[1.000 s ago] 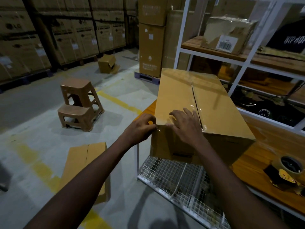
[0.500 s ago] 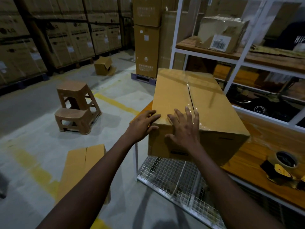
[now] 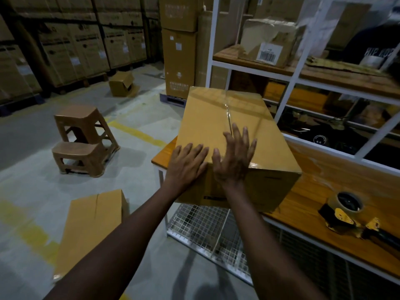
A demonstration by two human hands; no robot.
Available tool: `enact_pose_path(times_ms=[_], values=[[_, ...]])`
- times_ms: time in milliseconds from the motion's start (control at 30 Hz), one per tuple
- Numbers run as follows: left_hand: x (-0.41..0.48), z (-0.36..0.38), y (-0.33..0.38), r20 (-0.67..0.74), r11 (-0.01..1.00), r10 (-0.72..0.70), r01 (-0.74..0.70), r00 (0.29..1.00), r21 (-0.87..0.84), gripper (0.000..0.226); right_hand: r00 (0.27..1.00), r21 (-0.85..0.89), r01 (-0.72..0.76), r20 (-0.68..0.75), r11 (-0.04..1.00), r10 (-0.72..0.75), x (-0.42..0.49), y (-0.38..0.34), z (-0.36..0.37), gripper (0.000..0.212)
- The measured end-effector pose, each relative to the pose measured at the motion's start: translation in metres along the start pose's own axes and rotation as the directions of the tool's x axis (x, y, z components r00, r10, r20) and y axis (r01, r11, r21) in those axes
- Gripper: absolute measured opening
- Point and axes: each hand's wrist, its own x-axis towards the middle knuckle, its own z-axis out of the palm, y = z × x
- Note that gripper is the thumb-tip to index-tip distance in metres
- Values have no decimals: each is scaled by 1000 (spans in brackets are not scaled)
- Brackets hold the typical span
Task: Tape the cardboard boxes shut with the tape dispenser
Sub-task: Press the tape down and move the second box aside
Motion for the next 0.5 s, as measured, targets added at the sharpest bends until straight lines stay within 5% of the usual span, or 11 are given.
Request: enact_pose_path(times_ms=[133,500], values=[[-4,13,-8,-140,996,87,-90,986,-14,46,999,-124,-30,34,992,34,-5,31,13,36],[5,27,-13,-140,994,107,-109,984,-7,42,953,-124,-290,-122,949,276,1,114,-17,28]])
